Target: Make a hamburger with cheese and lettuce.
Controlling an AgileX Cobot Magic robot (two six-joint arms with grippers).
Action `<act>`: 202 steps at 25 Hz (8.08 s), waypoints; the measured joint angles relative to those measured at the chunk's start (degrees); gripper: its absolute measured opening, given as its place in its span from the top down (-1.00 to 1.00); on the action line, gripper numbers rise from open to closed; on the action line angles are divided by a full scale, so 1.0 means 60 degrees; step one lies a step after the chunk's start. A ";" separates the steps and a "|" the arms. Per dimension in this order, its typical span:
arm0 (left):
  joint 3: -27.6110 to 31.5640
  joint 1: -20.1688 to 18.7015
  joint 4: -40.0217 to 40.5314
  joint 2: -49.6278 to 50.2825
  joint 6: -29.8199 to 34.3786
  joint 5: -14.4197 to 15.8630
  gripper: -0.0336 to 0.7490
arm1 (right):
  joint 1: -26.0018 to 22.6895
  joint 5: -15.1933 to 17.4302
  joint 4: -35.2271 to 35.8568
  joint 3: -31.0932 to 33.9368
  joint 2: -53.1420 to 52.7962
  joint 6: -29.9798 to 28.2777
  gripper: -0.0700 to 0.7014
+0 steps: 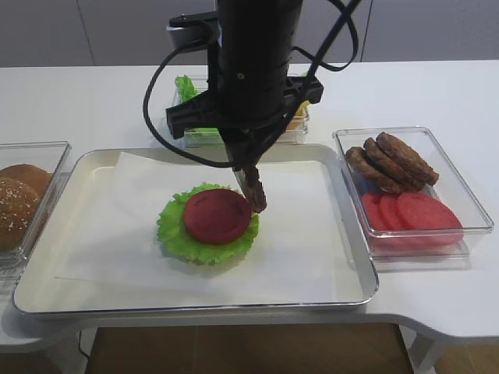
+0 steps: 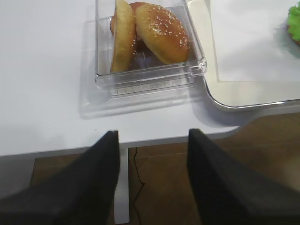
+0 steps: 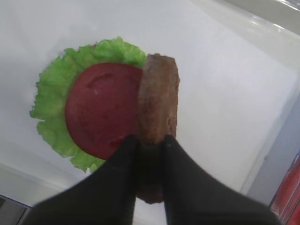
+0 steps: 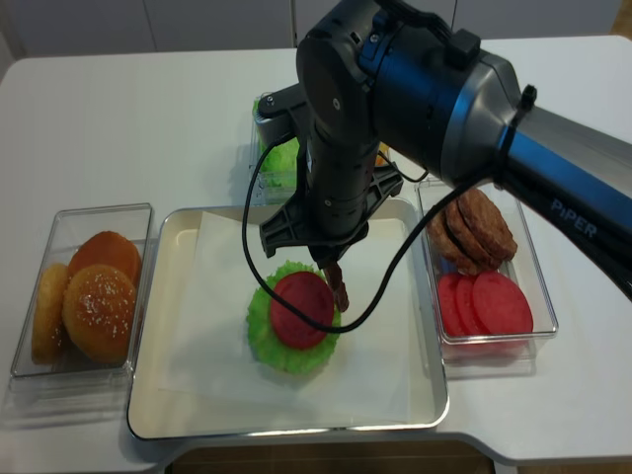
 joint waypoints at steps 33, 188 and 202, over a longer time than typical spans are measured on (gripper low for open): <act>0.0000 0.0000 0.0000 0.0000 0.0000 0.0000 0.01 | 0.0000 0.0000 0.0288 0.0000 0.0000 0.0000 0.43; 0.0000 0.0000 -0.0173 0.0000 0.0104 0.0000 0.01 | -0.2907 -0.0830 0.1291 1.1731 -1.7830 -0.4198 -0.13; 0.0000 0.0000 -0.0191 0.0000 0.0104 -0.0002 0.01 | -0.2907 -0.0920 0.1340 1.1837 -1.8101 -0.4274 -0.09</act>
